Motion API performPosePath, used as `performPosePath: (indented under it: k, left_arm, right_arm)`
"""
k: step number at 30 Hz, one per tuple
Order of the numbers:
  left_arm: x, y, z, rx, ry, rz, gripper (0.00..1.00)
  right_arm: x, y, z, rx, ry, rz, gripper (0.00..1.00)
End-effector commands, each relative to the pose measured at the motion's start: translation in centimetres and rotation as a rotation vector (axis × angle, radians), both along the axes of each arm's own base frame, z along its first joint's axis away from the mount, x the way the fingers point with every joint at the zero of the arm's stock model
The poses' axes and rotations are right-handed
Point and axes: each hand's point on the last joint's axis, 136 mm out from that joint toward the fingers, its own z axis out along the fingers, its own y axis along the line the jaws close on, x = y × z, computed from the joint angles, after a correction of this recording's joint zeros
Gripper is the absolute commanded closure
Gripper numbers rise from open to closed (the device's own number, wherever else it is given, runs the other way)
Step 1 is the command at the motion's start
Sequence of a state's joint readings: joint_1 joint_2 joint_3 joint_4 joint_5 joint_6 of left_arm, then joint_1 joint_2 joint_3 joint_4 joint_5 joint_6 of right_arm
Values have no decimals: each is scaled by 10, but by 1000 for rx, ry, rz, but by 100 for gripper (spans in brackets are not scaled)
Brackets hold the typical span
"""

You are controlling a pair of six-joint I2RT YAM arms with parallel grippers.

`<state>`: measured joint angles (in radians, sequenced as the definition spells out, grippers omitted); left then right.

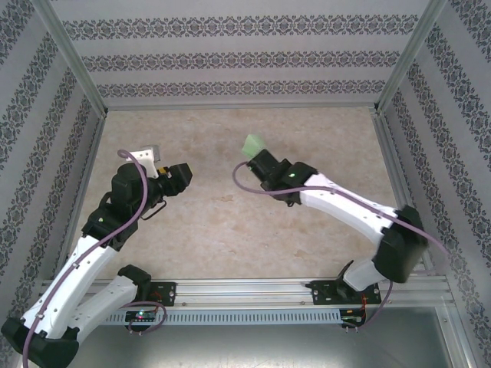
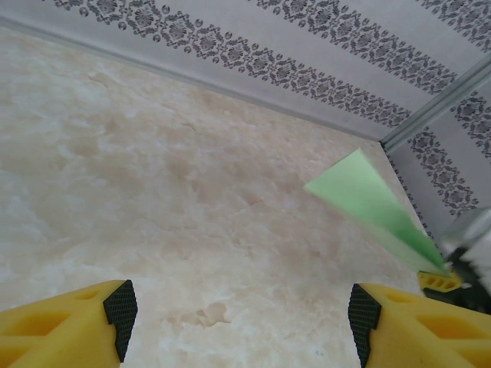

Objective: Fold a paper plane with a square sheet of paper (fold left side to right side)
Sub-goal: Turn over the paper at the center of the table.

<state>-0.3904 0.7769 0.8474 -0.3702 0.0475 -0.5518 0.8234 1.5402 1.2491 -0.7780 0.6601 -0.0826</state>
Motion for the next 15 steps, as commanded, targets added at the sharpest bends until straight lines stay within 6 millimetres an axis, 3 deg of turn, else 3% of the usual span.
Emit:
performPosePath:
  k: [1,5,10,12,15]
  left_arm:
    - [1,7,-10,35,15,22,24]
    - [2,5,-12,35,22,18,24]
    - [3,4,-14,37,32,16,23]
    - [4,4,-16,42,36,16,23]
    - [6,3,-19,46,43,16,23]
  right_arm:
    - [8,-21,2,-360,-73,-6,98]
    - [9,-12,-33,-515,-40,21,99]
    - [-5,3,-70,-590,12,74,98]
    - [-15,8,-81,-578,56,96,90]
    - [-40,19,-98,-479,176,154,68]
